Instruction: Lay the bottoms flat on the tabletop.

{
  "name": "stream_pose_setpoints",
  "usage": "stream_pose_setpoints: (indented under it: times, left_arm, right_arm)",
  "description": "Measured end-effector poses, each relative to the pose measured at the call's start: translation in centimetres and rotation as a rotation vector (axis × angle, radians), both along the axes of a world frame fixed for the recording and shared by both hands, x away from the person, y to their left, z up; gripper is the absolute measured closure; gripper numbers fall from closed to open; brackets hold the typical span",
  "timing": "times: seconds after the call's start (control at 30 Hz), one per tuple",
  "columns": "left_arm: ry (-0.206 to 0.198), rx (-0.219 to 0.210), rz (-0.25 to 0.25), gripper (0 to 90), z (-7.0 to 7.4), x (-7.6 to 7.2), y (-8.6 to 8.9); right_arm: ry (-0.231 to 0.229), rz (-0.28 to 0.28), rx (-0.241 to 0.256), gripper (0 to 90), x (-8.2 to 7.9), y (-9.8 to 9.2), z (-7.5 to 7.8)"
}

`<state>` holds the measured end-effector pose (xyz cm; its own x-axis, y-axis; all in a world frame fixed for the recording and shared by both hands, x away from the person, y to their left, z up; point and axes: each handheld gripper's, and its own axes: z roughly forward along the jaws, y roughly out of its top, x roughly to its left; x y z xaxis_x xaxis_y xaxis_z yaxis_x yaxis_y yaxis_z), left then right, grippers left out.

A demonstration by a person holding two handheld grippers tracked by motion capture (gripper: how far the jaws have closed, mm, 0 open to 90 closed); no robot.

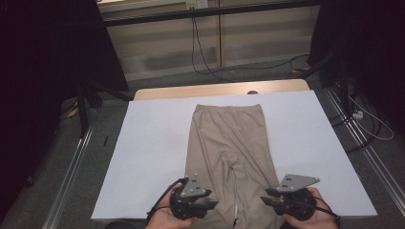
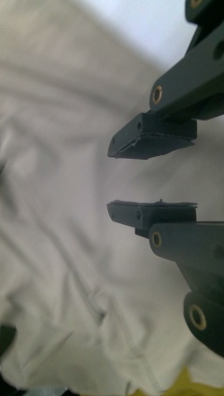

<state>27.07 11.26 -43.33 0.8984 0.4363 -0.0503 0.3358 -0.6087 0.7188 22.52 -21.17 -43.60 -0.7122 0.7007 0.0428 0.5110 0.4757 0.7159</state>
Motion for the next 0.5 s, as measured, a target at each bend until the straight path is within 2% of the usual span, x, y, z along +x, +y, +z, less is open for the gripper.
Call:
stream_pose_setpoints:
  times: [0.1, 0.17, 0.2, 0.27, 0.3, 0.33, 0.37, 0.4, 0.5]
  left_arm:
    - [0.0, 0.023, 0.046, 58.9, -0.4, 0.7, 1.6]
    - [-0.02, 0.038, 0.058, 58.5, -0.7, 0.9, 2.2]
    - [-0.017, 0.039, 0.061, 58.3, -0.9, 1.0, 2.4]
    - [-0.008, 0.071, 0.054, 58.3, -1.3, 1.2, 2.4]
    - [0.003, 0.092, 0.048, 60.9, -1.5, 1.2, 2.3]
    - [0.005, 0.086, 0.052, 66.7, -1.6, 1.1, 2.2]
    - [0.023, 0.091, 0.051, 72.4, -1.4, 1.0, 2.2]
    - [0.039, 0.103, 0.055, 89.1, -1.3, 1.0, 2.2]
    - [0.048, 0.125, 0.075, 90.0, -1.1, 0.6, 2.2]
  right_arm:
    - [0.007, 0.064, 0.004, 68.6, 0.6, 2.4, -0.1]
    - [0.012, 0.107, 0.0, 69.4, 0.9, 4.1, -0.3]
    - [0.018, 0.13, -0.014, 69.6, 1.1, 5.0, -0.5]
    - [0.032, 0.157, -0.022, 68.9, 1.4, 6.0, -1.0]
    - [0.039, 0.163, -0.028, 68.8, 1.5, 6.3, -1.3]
    - [0.038, 0.166, -0.039, 68.1, 1.5, 6.6, -1.5]
    - [0.031, 0.168, -0.035, 68.2, 1.5, 6.7, -1.6]
    - [0.026, 0.167, -0.04, 71.2, 1.4, 6.9, -1.6]
    - [0.024, 0.179, -0.033, 84.3, 1.1, 7.0, -1.7]
